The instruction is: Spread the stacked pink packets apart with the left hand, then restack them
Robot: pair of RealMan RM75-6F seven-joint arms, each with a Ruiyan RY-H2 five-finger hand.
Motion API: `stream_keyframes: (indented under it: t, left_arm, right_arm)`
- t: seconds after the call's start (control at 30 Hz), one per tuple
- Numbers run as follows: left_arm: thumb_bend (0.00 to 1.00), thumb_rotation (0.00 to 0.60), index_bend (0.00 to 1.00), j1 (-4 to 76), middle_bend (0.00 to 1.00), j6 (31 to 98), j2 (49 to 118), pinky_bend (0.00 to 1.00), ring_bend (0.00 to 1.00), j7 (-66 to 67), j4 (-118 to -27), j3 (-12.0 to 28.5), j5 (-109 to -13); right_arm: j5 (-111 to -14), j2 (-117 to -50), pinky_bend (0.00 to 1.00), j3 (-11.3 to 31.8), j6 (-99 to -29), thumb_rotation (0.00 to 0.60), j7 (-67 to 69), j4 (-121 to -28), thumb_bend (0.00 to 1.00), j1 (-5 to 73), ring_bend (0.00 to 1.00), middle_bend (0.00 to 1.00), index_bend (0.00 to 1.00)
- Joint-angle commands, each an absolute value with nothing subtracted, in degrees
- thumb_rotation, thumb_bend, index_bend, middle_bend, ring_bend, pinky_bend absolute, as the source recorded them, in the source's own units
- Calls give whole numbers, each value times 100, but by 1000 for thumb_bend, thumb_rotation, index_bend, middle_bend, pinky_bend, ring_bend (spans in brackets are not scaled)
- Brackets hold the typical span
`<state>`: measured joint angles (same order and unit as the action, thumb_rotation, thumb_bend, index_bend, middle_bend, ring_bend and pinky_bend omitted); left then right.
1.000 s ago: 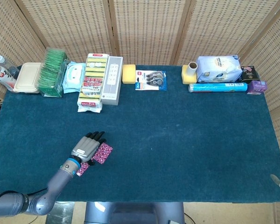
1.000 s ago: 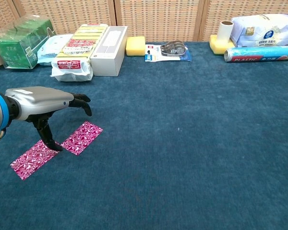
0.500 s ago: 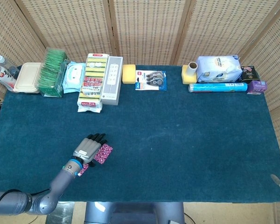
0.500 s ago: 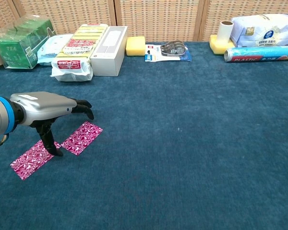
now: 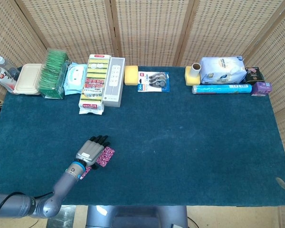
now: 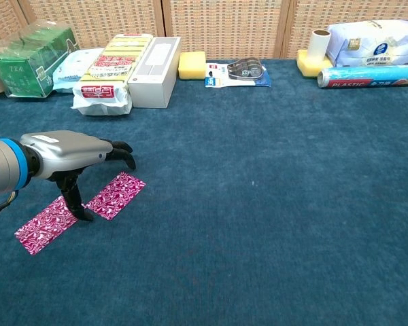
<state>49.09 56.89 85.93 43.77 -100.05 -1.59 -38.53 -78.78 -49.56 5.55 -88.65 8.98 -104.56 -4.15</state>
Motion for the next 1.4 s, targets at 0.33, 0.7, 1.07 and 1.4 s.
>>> stream_keyframes:
  t: [0.33, 0.7, 1.07, 1.4]
  left_arm:
    - [141, 600, 127, 4976, 0, 5758, 8699, 105, 0, 4485, -9986, -190, -3748]
    - [157, 600, 238, 5018, 0, 5813, 8769, 105, 0, 4577, -9945, -230, -3621]
    - [160, 600, 287, 4985, 0, 5866, 8803, 106, 0, 4470, -9906, -224, -3786]
    - [174, 600, 316, 4934, 0, 5998, 8818, 106, 0, 4475, -9903, -238, -3950]
  right_arm:
    - [-7876, -4962, 0, 557, -8865, 600, 889, -10450, 4, -412, 0, 0, 78]
    - [-7877, -4959, 0, 563, -8876, 600, 915, -10447, 5, -416, 0, 0, 78]
    - [-7872, -4951, 0, 571, -8876, 600, 925, -10440, 5, -414, 0, 0, 77]
    - [-7885, -4963, 0, 564, -8893, 600, 912, -10443, 5, -423, 0, 0, 77]
